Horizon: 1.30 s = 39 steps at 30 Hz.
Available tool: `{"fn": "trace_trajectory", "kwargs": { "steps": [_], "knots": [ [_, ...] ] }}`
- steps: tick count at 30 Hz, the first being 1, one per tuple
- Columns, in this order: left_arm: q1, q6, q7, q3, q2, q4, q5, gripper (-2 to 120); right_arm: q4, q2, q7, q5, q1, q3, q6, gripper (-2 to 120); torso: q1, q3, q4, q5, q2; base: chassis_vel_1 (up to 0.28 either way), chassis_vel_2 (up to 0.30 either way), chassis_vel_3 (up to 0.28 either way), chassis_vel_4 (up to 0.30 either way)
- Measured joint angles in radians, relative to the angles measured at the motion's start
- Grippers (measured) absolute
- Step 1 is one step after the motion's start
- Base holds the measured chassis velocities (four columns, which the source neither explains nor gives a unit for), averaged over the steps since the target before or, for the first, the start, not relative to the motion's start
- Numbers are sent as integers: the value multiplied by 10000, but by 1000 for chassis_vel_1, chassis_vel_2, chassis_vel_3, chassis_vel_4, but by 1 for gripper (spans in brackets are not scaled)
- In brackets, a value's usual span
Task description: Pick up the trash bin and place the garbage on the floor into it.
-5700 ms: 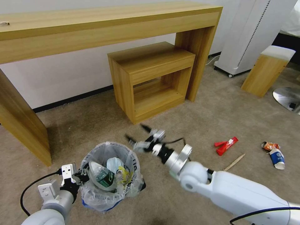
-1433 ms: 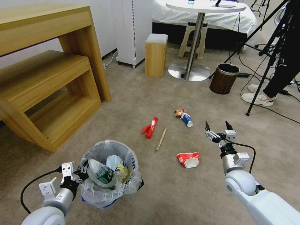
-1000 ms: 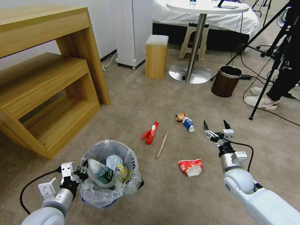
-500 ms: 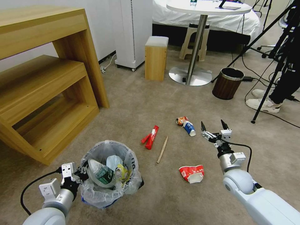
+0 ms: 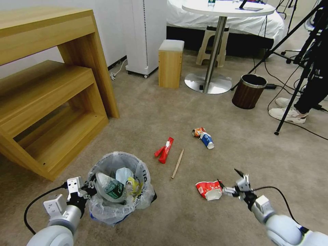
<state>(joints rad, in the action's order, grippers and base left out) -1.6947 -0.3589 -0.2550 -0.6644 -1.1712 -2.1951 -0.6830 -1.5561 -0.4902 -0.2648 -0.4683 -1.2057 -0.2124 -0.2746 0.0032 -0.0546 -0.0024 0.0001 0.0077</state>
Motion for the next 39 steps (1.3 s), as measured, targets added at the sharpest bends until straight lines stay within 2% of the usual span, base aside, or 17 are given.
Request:
{"fn": "trace_trajectory", "kwargs": {
  "steps": [6, 10, 13, 18, 21, 26, 33, 38, 39],
  "knots": [
    [53, 66, 34, 1, -162, 67, 86, 1, 776, -1, -129, 602, 389, -681, 86, 100, 1, -1, -2, 0, -1, 0, 0, 0, 0],
    [-16, 151, 115, -28, -269, 121, 232, 1, 1295, -79, 53, 992, 1263, -1386, 30, 100, 0, -1, 1, -6, 0, 0, 0, 0, 0],
    [-68, 209, 148, -72, -357, 151, 312, 1, 1945, -356, 489, 1918, 2400, -2017, -279, 100, 0, -1, 4, 4, 0, 0, 0, 0, 0],
    [-67, 236, 157, -59, -468, 175, 383, 1, 2315, -527, 847, 2309, 3111, -2544, -408, 100, 0, -2, 4, -4, 0, 0, 0, 0, 0],
    [-28, 240, 161, -1, -590, 156, 410, 1, 2804, -912, 938, 2300, 3527, -3014, -533, 100, 0, -2, 0, -2, 0, 0, 0, 0, 0],
    [-29, 240, 160, -7, -628, 151, 435, 1, 3257, -1239, 1008, 2284, 3572, -3256, -624, 100, 0, -1, -1, -2, 0, 0, 0, 0, 0],
    [-22, 239, 150, 39, -738, 117, 495, 1, 4534, -2152, 1183, 2455, 3804, -3550, -852, 100, 0, -1, -1, -2, 0, 0, 0, 0, 0],
    [-25, 240, 147, 38, -743, 116, 505, 1, 4723, -2300, 1186, 2492, 3886, -3598, -869, 100, 0, -1, -2, -2, 0, 0, 0, 0, 0],
    [-77, 247, 146, 26, -784, 123, 545, 1, 5223, -2763, 1138, 2643, 4130, -3702, -959, 92, 0, -2, 2, 0, 0, 0, 0, 0, 0]
  ]
}}
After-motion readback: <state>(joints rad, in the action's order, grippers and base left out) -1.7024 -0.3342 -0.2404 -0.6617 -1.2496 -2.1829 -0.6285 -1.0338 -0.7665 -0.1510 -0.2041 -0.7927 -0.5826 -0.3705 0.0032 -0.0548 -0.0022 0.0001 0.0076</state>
